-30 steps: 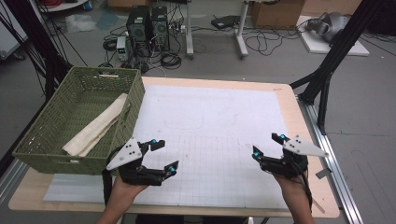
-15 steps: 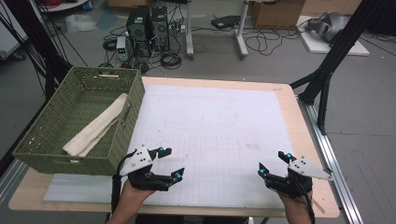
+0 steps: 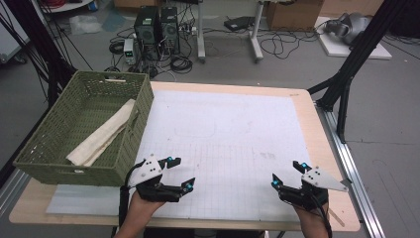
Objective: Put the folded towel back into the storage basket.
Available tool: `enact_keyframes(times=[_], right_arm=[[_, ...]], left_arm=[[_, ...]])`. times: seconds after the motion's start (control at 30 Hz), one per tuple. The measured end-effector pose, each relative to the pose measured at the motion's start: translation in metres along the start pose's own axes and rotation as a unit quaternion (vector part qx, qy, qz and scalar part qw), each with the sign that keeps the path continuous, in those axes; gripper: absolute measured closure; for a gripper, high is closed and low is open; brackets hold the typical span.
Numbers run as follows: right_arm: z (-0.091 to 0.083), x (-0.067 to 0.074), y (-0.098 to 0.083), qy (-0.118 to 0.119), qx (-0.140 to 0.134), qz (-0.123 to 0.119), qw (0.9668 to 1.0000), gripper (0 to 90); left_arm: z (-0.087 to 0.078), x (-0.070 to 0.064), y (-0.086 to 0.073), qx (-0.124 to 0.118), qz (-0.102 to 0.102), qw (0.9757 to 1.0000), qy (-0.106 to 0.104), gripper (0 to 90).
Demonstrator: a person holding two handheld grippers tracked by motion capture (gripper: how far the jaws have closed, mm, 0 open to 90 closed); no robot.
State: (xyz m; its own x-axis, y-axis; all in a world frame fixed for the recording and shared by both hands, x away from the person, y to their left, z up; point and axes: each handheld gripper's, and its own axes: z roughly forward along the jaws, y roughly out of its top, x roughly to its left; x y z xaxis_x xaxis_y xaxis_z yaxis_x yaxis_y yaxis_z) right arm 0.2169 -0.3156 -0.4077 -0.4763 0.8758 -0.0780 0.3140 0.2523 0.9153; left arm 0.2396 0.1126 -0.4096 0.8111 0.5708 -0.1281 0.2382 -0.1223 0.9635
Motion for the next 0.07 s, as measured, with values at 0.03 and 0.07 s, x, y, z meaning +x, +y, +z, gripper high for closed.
enact_keyframes(times=[0.03, 0.07], right_arm=[[0.0003, -0.0003, -0.0002, 0.001, -0.001, 0.000, 1.0000, 17.7], [0.0006, -0.0002, -0.0002, 0.001, -0.002, 0.002, 1.0000, 17.7]], left_arm=[[0.0001, 0.0003, -0.0003, 0.000, 0.000, 1.0000, 0.000, 19.7], [0.0001, 0.0005, -0.0006, 0.001, 0.000, 1.0000, 0.002, 19.7]])
